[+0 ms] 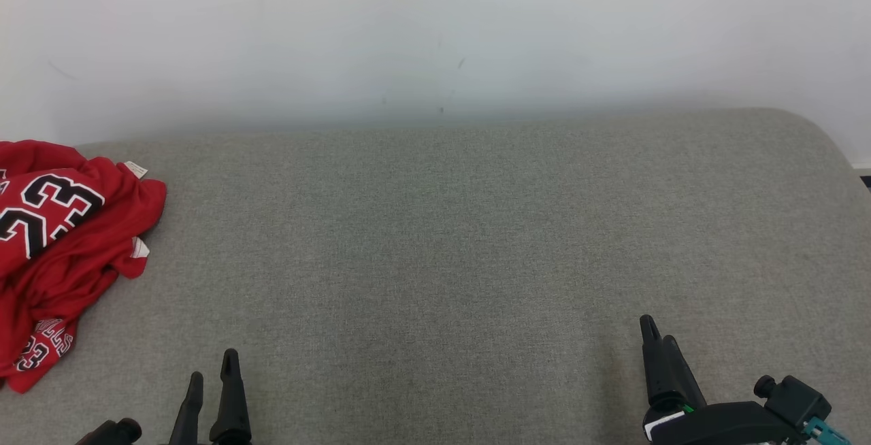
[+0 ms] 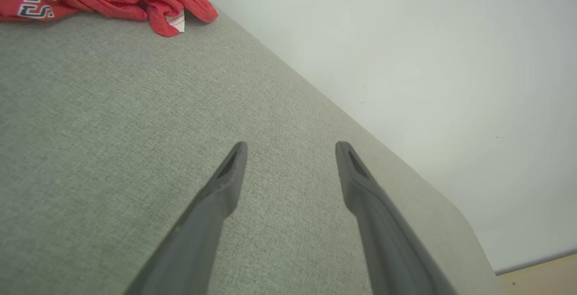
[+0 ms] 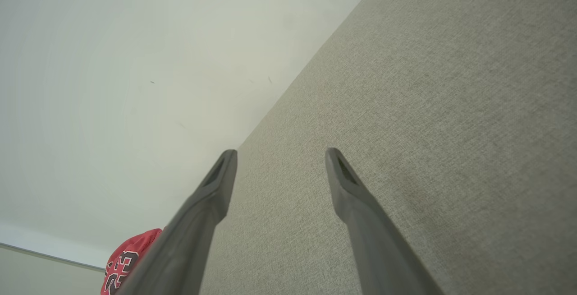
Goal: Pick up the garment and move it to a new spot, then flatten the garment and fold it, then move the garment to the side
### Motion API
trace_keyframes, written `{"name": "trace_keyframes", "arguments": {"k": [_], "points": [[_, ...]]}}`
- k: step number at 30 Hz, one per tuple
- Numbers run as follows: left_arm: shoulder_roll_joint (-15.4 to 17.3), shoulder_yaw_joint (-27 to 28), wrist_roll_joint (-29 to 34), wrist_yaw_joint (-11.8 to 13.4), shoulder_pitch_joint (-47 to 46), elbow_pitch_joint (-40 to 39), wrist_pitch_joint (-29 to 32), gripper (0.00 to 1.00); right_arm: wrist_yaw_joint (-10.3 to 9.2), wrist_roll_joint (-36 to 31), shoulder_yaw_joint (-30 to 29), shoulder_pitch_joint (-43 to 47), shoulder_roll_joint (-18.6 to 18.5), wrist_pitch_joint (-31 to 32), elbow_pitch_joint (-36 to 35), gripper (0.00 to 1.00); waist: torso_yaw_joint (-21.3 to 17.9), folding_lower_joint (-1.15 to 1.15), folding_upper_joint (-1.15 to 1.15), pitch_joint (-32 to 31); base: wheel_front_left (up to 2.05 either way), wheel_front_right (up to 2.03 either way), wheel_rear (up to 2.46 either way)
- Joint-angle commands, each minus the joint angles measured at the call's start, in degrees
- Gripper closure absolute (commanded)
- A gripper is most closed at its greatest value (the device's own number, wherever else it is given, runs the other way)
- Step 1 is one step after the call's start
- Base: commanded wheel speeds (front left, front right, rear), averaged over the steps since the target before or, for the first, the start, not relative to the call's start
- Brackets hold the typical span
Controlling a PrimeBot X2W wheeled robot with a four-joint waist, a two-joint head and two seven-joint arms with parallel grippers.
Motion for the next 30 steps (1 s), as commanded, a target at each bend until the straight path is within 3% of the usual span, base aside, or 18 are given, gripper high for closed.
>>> {"name": "trace_keyframes", "arguments": {"k": [1, 30], "points": [[0.29, -0.13, 2.26, 0.15, -0.21, -0.84, -0.58, 0.00, 0.31, -1.78, 0.39, -0.09, -0.06, -0.53, -0.78, 0.00, 0.00, 0.00, 0.00, -0.01, 0.00, 0.00, 0.00], [0.34, -2.09, 19.78, -0.50, 1.94, -2.39, -5.21, 0.00, 0.39, -18.99, 2.93, 1.15, -0.07, -5.13, -0.57, 0.00, 0.12, 0.00, 0.00, 0.08, 0.00, 0.00, 0.00]]}}
